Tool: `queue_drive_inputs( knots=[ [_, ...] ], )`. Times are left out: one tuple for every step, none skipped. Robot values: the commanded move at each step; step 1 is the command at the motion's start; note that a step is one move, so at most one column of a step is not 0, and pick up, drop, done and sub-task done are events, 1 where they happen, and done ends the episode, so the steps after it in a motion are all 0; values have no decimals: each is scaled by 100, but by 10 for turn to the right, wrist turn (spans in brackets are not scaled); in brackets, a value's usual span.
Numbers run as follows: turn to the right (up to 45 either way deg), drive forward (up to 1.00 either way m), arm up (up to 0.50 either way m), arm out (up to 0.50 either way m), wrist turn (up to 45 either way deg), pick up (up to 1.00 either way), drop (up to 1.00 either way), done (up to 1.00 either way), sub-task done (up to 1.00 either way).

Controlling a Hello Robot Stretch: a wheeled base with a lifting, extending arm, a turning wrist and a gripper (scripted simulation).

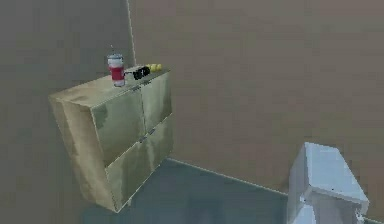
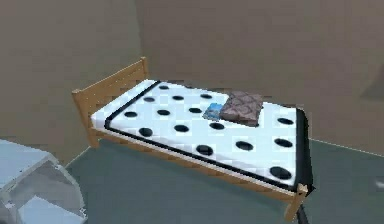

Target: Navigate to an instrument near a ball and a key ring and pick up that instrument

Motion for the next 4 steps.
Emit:
queue_drive_inputs(
  knots=[
    [0,45,0,0,0,0,0,0,0],
    [-450,0,0,0,0,0,0,0,0],
    [-180,0,0,0,0,0,0,0,0],
    [0,5,0,0,0,0,0,0,0]
  ],
)
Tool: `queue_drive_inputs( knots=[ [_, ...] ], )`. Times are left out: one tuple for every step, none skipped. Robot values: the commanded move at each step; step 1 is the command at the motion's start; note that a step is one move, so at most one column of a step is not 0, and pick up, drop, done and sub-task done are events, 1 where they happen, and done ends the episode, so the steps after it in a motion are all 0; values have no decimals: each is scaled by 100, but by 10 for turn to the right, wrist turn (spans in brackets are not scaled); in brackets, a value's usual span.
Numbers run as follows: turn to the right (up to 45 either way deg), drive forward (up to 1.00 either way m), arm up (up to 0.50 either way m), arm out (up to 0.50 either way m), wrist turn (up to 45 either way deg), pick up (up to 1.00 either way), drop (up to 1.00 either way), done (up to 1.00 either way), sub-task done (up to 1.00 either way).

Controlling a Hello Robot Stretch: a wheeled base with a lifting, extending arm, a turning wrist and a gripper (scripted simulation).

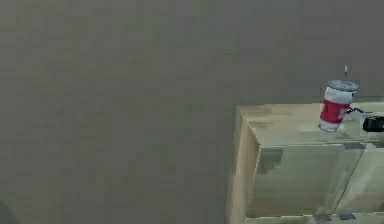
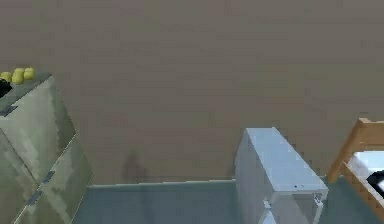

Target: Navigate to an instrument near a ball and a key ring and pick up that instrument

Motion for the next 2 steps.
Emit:
queue_drive_inputs(
  knots=[
    [-360,0,0,0,0,0,0,0,0],
    [0,35,0,0,0,0,0,0,0]
  ],
)
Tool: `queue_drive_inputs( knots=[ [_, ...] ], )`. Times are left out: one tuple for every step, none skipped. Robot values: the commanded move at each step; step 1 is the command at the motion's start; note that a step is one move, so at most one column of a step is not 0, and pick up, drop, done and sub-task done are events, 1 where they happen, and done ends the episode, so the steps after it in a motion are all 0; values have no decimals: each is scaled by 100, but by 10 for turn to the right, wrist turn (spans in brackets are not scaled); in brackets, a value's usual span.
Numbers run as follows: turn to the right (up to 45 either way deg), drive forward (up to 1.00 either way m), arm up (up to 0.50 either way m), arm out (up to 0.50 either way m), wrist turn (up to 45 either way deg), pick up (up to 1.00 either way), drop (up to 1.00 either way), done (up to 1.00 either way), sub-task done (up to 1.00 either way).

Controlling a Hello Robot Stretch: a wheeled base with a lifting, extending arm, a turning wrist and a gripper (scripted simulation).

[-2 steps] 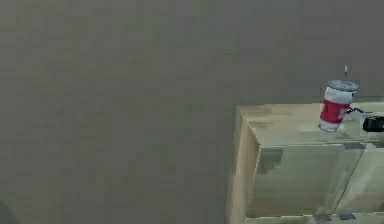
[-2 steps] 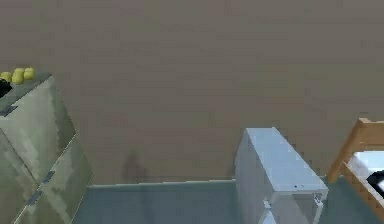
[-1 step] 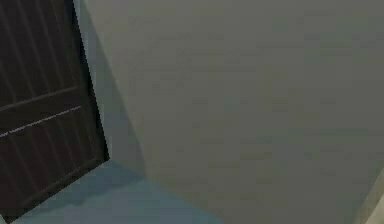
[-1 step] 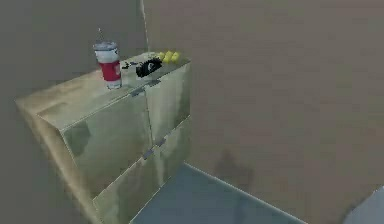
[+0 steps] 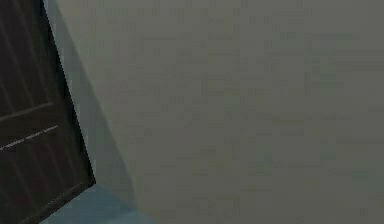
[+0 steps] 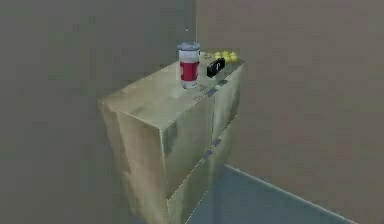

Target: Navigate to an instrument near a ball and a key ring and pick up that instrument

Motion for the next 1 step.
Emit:
queue_drive_inputs(
  knots=[
    [450,0,0,0,0,0,0,0,0]
  ],
)
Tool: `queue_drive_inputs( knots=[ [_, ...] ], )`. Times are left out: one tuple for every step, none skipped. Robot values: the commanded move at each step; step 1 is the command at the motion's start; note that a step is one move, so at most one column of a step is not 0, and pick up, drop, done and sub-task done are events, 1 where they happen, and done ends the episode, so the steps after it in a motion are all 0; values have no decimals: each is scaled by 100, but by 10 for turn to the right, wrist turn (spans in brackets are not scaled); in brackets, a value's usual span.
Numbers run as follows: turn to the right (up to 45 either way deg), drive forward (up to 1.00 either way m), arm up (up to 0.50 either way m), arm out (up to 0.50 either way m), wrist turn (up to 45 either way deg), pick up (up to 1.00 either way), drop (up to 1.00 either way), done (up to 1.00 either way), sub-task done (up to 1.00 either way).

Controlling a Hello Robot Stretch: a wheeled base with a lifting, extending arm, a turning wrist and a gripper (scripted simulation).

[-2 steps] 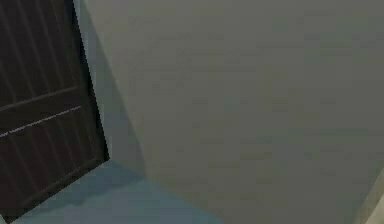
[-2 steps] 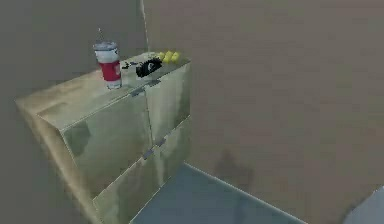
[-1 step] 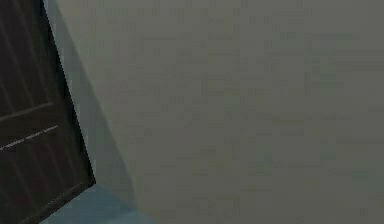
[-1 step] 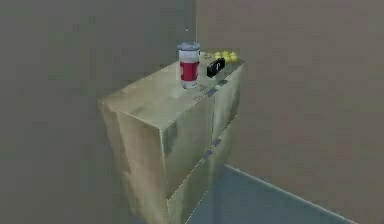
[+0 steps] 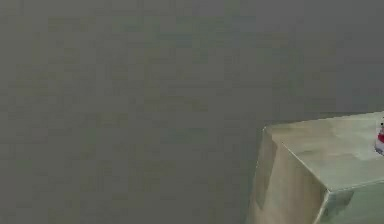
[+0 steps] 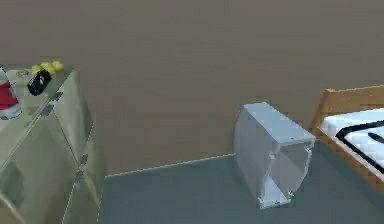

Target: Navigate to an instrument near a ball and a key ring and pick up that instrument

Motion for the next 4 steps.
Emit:
queue_drive_inputs(
  knots=[
    [450,0,0,0,0,0,0,0,0],
    [270,0,0,0,0,0,0,0,0],
    [0,100,0,0,0,0,0,0,0],
    [-450,0,0,0,0,0,0,0,0]
  ],
)
